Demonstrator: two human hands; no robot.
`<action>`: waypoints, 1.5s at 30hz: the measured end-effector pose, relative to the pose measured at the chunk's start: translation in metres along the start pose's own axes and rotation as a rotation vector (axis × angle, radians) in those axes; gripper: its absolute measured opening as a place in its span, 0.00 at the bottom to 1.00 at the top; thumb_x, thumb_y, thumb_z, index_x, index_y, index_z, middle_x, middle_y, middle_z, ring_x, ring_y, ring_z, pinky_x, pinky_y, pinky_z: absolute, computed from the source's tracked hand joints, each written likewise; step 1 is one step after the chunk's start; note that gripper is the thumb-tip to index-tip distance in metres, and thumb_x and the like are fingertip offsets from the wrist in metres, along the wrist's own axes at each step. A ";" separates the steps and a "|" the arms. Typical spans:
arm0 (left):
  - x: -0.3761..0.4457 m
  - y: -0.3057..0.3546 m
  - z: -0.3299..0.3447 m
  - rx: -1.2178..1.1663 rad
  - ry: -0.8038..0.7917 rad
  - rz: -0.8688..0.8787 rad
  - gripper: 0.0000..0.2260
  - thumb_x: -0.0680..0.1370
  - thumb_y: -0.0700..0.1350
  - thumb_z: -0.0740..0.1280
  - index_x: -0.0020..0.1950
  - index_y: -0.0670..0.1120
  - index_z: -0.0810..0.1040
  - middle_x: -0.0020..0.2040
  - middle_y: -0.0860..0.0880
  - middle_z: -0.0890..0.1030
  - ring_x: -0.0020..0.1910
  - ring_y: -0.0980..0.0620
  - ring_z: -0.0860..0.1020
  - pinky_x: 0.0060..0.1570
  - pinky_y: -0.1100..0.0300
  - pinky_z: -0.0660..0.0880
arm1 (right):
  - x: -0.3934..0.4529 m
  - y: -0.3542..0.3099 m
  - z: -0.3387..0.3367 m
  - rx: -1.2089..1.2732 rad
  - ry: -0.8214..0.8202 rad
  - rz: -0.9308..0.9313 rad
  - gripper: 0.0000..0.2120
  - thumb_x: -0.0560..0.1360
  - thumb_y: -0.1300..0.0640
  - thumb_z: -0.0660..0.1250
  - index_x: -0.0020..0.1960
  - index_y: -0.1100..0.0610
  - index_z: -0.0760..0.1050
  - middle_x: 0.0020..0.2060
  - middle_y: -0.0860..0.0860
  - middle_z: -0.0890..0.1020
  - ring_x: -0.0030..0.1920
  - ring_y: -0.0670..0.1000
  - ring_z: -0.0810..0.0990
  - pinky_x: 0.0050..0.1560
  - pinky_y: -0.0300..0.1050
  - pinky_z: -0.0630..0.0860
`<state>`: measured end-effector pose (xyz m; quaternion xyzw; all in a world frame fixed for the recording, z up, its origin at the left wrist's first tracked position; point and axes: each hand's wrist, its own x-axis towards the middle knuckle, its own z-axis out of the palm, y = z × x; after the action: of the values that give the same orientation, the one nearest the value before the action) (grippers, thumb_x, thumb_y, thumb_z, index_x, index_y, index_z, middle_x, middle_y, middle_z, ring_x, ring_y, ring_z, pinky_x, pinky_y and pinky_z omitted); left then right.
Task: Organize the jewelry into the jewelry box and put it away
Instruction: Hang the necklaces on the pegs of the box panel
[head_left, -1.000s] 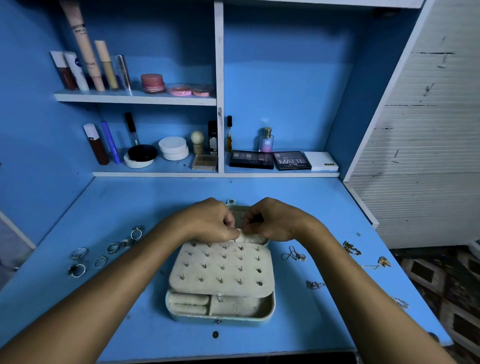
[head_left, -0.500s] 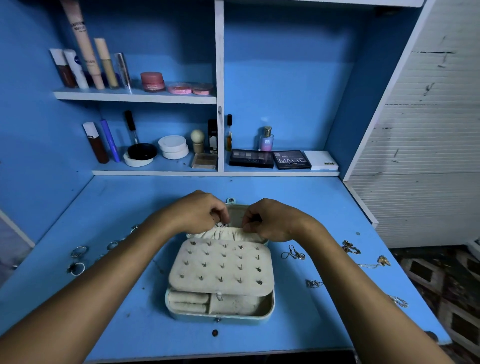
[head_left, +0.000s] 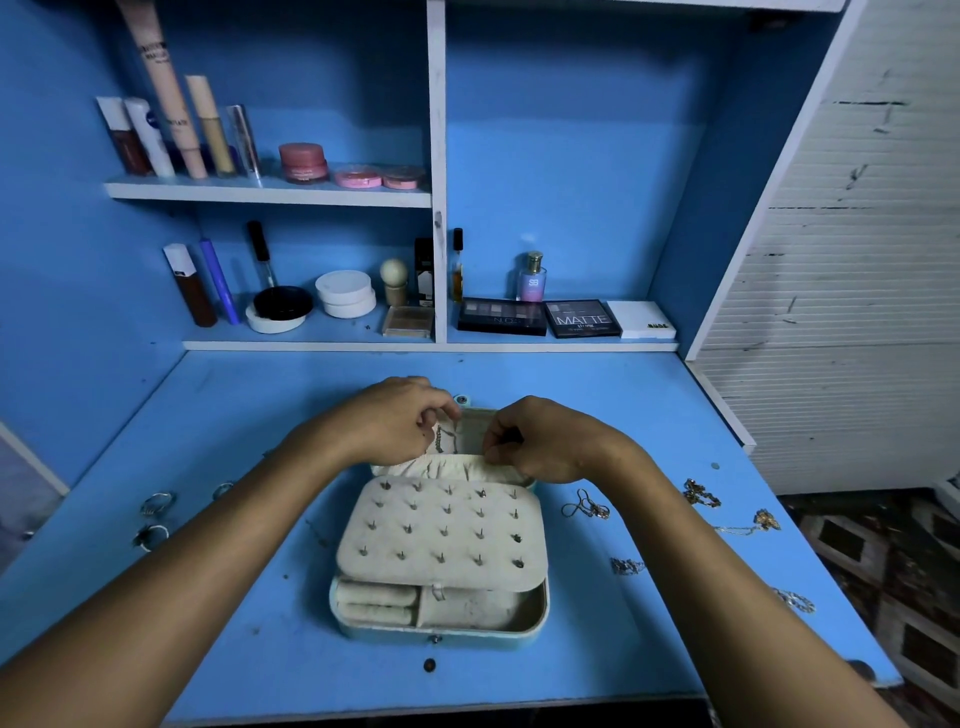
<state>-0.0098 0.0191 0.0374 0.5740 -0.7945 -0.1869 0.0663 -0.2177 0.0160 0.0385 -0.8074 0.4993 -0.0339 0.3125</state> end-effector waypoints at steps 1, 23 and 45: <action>0.001 0.000 0.002 0.025 -0.011 -0.003 0.17 0.78 0.37 0.61 0.59 0.56 0.79 0.51 0.55 0.75 0.53 0.55 0.73 0.55 0.60 0.71 | 0.000 0.000 0.000 0.002 0.001 0.000 0.04 0.77 0.57 0.69 0.44 0.51 0.77 0.42 0.46 0.81 0.40 0.44 0.76 0.41 0.38 0.74; -0.011 0.013 -0.003 0.000 -0.155 -0.092 0.13 0.77 0.41 0.60 0.47 0.59 0.78 0.47 0.60 0.77 0.46 0.61 0.75 0.42 0.65 0.71 | 0.002 0.003 0.002 0.030 0.010 0.006 0.05 0.77 0.57 0.68 0.43 0.49 0.77 0.41 0.46 0.81 0.38 0.44 0.77 0.39 0.37 0.73; -0.006 0.027 -0.007 0.015 -0.278 -0.082 0.10 0.76 0.49 0.67 0.35 0.52 0.79 0.44 0.56 0.81 0.39 0.57 0.77 0.36 0.61 0.73 | 0.001 0.002 0.002 0.042 0.010 0.013 0.08 0.78 0.56 0.67 0.42 0.47 0.76 0.42 0.45 0.81 0.41 0.44 0.78 0.40 0.38 0.72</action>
<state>-0.0294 0.0304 0.0541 0.5750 -0.7733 -0.2612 -0.0565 -0.2183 0.0152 0.0356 -0.7972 0.5053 -0.0464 0.3270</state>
